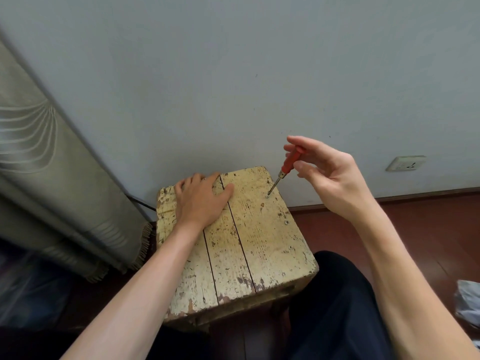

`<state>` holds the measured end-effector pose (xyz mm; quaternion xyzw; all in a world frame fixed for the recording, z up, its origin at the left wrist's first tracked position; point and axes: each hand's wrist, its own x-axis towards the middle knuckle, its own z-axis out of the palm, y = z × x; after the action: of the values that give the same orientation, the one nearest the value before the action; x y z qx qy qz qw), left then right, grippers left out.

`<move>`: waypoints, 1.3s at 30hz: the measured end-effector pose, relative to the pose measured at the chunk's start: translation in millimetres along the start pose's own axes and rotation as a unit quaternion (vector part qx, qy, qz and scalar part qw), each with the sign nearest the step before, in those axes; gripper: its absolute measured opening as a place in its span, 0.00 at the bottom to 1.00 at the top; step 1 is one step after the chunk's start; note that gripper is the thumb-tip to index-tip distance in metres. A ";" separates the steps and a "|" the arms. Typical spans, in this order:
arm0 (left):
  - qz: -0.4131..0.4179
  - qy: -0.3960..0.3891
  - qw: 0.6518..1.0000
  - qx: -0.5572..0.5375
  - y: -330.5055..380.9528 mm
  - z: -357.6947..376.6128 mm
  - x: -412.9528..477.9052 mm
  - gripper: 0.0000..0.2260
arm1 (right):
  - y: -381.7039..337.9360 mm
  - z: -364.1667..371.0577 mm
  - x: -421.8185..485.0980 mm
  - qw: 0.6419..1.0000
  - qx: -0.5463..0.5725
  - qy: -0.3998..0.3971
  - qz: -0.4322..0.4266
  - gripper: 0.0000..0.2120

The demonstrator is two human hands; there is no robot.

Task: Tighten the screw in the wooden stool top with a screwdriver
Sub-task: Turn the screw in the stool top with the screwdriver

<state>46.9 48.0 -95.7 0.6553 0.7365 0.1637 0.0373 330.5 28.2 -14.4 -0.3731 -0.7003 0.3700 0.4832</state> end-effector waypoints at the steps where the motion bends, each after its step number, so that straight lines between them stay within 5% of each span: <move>1: 0.000 0.001 1.000 -0.001 0.2 0.2 -0.1 0.33 | -0.1 1.3 -0.3 1.000 0.009 0.005 -0.001 0.22; 10: -0.003 0.001 1.000 -0.004 -0.2 0.8 0.0 0.33 | -3.6 19.0 -0.3 0.993 -0.042 0.114 -0.004 0.17; 21: -0.004 -0.003 1.000 -0.005 0.9 -0.4 -0.3 0.32 | 1.4 6.8 -2.5 1.000 0.008 0.018 -0.014 0.26; 39: -0.006 -0.009 1.000 0.000 2.3 -2.2 -1.1 0.33 | -3.0 23.8 -1.4 0.988 -0.077 0.134 -0.016 0.14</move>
<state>48.7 46.7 -93.2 0.6523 0.7399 0.1580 0.0451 307.8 21.9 -18.5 -0.4440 -0.6614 0.2536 0.5487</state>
